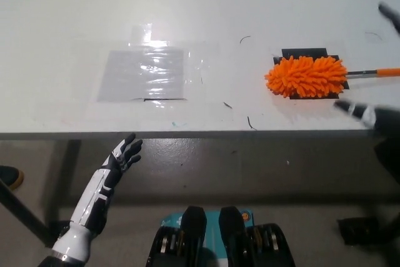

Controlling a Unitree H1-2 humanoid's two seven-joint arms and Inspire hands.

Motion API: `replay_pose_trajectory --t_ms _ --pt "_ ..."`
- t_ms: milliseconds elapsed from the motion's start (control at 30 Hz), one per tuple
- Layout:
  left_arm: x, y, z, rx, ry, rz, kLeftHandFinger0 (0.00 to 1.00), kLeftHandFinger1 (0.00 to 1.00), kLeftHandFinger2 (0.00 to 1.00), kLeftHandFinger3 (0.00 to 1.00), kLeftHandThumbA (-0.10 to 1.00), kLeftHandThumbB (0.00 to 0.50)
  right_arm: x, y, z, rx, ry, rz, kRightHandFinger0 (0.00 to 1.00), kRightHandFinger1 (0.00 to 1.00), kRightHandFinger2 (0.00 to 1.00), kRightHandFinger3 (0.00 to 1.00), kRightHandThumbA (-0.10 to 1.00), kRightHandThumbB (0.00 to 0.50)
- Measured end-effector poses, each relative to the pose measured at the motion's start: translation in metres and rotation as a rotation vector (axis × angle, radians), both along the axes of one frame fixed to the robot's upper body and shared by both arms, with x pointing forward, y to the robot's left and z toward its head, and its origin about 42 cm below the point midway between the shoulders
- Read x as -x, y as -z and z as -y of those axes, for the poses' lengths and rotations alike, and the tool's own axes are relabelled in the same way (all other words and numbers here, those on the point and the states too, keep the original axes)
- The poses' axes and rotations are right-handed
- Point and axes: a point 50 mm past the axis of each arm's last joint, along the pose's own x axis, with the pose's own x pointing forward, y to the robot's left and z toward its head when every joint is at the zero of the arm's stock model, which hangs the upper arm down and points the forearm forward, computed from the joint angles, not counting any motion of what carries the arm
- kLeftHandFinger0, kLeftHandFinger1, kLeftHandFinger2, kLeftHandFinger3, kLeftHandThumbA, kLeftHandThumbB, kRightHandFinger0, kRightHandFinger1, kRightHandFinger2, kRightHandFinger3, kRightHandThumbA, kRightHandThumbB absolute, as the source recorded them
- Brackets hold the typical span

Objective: The robot uses it right hand to pick up an extended orange duster kept in the middle of the desk and presses its handle against the desk to collapse it

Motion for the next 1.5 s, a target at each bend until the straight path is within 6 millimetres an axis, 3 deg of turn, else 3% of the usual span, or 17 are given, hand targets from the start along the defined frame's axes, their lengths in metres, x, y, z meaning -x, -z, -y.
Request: replay_pose_trajectory --t_ms 67,167,367,433,533,700,767,867,933,1133,1200,1500 --pt "0.0 0.0 0.0 0.0 0.0 -0.001 1.0 1.0 1.0 1.0 1.0 0.198 -0.016 -0.016 0.003 0.059 0.014 -0.018 1.0 1.0 1.0 1.0 1.0 0.294" --pt "0.0 0.001 0.001 0.0 0.001 -0.003 1.0 1.0 1.0 1.0 1.0 0.197 -0.043 -0.041 0.002 0.153 0.033 -0.069 1.0 1.0 1.0 1.0 1.0 0.29" --pt "0.0 0.002 0.0 0.0 0.001 -0.007 1.0 1.0 1.0 1.0 1.0 0.217 -0.095 -0.068 -0.013 0.305 0.05 -0.226 1.0 1.0 1.0 1.0 1.0 0.366" --pt "0.0 0.002 0.0 0.0 0.001 -0.007 1.0 1.0 1.0 1.0 1.0 0.211 -0.118 -0.071 -0.021 0.358 0.06 -0.302 1.0 1.0 1.0 1.0 1.0 0.342" --pt "0.0 0.002 0.0 0.0 0.0 -0.009 1.0 1.0 1.0 1.0 1.0 0.211 -0.153 -0.066 -0.028 0.452 0.092 -0.435 1.0 1.0 1.0 1.0 1.0 0.394" --pt "0.0 0.003 0.0 0.0 0.0 -0.01 1.0 1.0 1.0 1.0 1.0 0.212 -0.195 -0.057 -0.042 0.595 0.153 -0.621 1.0 1.0 1.0 1.0 1.0 0.372" --pt "0.0 0.003 0.0 0.0 0.0 -0.01 1.0 1.0 1.0 1.0 1.0 0.211 -0.206 -0.049 -0.049 0.641 0.168 -0.682 1.0 1.0 1.0 1.0 1.0 0.385" --pt "0.0 0.003 0.0 -0.001 0.0 -0.01 1.0 1.0 1.0 1.0 1.0 0.212 -0.218 -0.036 -0.053 0.675 0.184 -0.762 1.0 1.0 1.0 1.0 1.0 0.394" --pt "0.0 0.003 0.0 -0.001 0.0 -0.01 1.0 1.0 1.0 1.0 1.0 0.234 -0.222 -0.028 -0.055 0.689 0.188 -0.794 1.0 1.0 1.0 1.0 1.0 0.409" --pt "0.0 0.003 0.0 -0.001 -0.001 -0.011 1.0 1.0 1.0 1.0 1.0 0.232 -0.228 -0.003 -0.063 0.722 0.181 -0.868 1.0 1.0 1.0 1.0 1.0 0.42" --pt "0.0 0.003 0.0 -0.001 -0.001 -0.011 1.0 1.0 1.0 1.0 1.0 0.217 -0.229 0.001 -0.065 0.726 0.175 -0.879 1.0 1.0 1.0 1.0 1.0 0.43" --pt "0.001 0.003 0.0 0.0 0.008 -0.014 1.0 1.0 1.0 1.0 1.0 0.231 -0.232 0.013 -0.076 0.766 0.167 -0.919 1.0 1.0 1.0 1.0 1.0 0.441"
